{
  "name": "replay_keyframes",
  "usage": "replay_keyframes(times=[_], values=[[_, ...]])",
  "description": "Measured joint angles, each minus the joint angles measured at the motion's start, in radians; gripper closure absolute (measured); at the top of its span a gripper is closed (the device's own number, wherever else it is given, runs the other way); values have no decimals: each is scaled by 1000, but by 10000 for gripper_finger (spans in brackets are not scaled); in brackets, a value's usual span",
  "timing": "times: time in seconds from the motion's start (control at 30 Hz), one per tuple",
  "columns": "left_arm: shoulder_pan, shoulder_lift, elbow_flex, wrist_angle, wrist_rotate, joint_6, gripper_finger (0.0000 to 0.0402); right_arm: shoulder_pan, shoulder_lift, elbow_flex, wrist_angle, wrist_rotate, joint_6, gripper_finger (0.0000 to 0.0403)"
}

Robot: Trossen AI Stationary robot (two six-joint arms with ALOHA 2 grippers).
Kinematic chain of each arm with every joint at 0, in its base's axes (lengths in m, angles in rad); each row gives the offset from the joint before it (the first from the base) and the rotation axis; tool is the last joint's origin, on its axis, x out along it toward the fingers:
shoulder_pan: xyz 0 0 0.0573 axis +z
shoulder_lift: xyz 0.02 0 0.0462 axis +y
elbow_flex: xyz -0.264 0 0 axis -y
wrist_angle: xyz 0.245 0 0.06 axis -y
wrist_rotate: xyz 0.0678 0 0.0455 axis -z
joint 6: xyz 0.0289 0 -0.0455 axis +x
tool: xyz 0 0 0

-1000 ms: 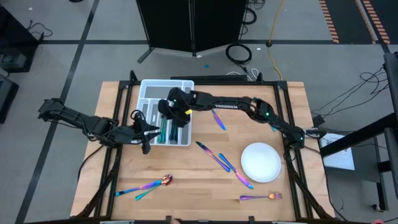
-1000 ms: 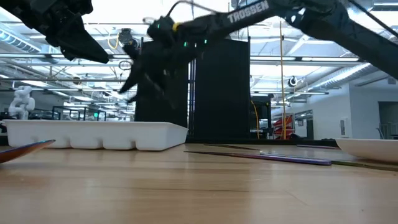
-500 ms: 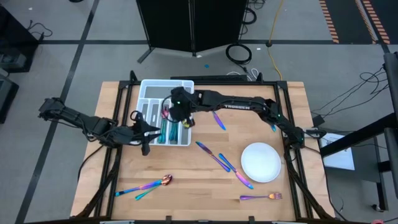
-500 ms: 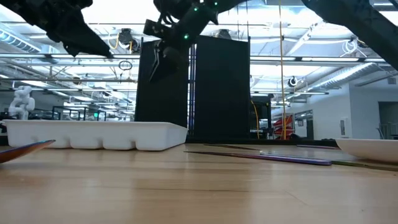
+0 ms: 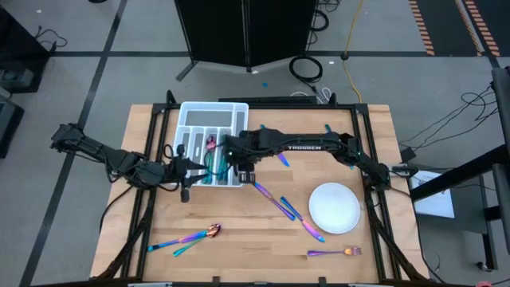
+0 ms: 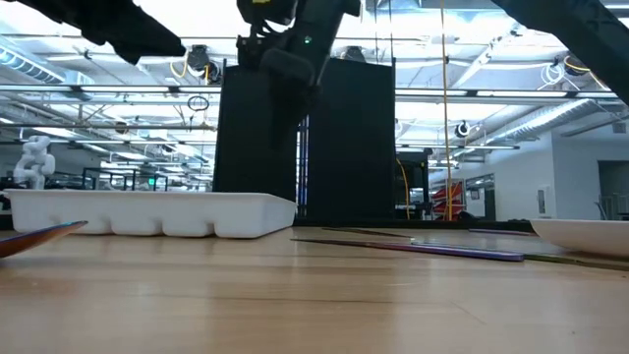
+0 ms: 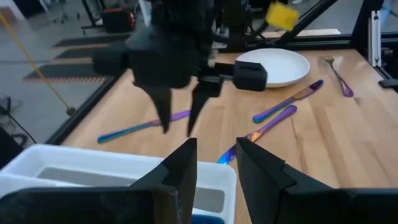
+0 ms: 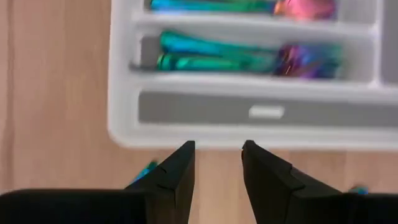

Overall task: Sort silverware
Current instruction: Put the iridescent fork into the white silverware tray

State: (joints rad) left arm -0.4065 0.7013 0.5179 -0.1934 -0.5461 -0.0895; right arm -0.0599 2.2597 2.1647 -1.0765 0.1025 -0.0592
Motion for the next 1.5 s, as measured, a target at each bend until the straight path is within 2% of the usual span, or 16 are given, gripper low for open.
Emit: replay_keyframes(times=[0.23, 0.43, 0.73, 0.87, 1.0, 1.1, 1.23, 1.4, 1.5], values=[[0, 0, 0, 69, 10, 110, 288, 44, 0, 0, -128, -3, 163, 284], [0, 0, 0, 153, 100, 221, 288, 90, 0, 0, -281, -4, 307, 284], [0, 0, 0, 179, 109, 263, 288, 185, -10, 0, -445, -25, 625, 284], [0, -1, 0, 173, 109, 261, 288, 242, -45, -3, -498, 53, 752, 284], [0, -16, 0, 146, 109, 252, 288, 298, -140, -44, -495, 86, 883, 284], [0, -29, 1, 142, 110, 231, 288, 342, -229, -124, -495, 88, 1011, 284], [0, -43, 2, 141, 113, 229, 288, 414, -368, -311, -490, 73, 1255, 284], [0, -48, 3, 140, 115, 242, 288, 529, -539, -590, -396, -14, 1615, 284], [0, -49, 2, 148, 116, 276, 288, 599, -614, -729, -287, -119, 1691, 284]])
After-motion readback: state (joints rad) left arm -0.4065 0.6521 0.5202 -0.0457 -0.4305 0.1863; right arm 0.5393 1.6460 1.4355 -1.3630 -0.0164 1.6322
